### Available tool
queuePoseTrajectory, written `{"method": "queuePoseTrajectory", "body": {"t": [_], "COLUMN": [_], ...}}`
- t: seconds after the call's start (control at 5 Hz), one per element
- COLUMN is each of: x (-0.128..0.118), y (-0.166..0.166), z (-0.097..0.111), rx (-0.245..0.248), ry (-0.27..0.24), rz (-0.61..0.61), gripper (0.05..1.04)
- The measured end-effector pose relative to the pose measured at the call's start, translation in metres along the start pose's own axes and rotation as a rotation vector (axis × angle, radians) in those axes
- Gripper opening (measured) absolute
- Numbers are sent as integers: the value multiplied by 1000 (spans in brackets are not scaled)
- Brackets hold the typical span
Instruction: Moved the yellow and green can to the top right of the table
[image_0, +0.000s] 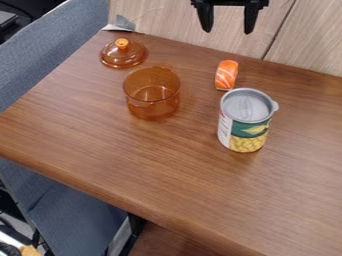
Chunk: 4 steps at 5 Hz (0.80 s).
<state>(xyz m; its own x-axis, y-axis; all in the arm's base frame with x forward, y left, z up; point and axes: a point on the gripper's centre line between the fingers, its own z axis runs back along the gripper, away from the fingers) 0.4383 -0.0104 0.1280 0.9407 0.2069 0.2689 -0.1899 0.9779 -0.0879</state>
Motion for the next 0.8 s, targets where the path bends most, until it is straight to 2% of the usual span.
{"method": "queuePoseTrajectory", "body": {"t": [0.2,0.4,0.6,0.8], "x": [-7,-10,-11,-16], "y": [1,-2,2,-9], "z": [-18,-29,-27,-22], "rx": [7,-17,6,44], "ry": [57,198,206,208], "rz": [2,-1,0,-36], "gripper": [1001,1001,1001,1001]}}
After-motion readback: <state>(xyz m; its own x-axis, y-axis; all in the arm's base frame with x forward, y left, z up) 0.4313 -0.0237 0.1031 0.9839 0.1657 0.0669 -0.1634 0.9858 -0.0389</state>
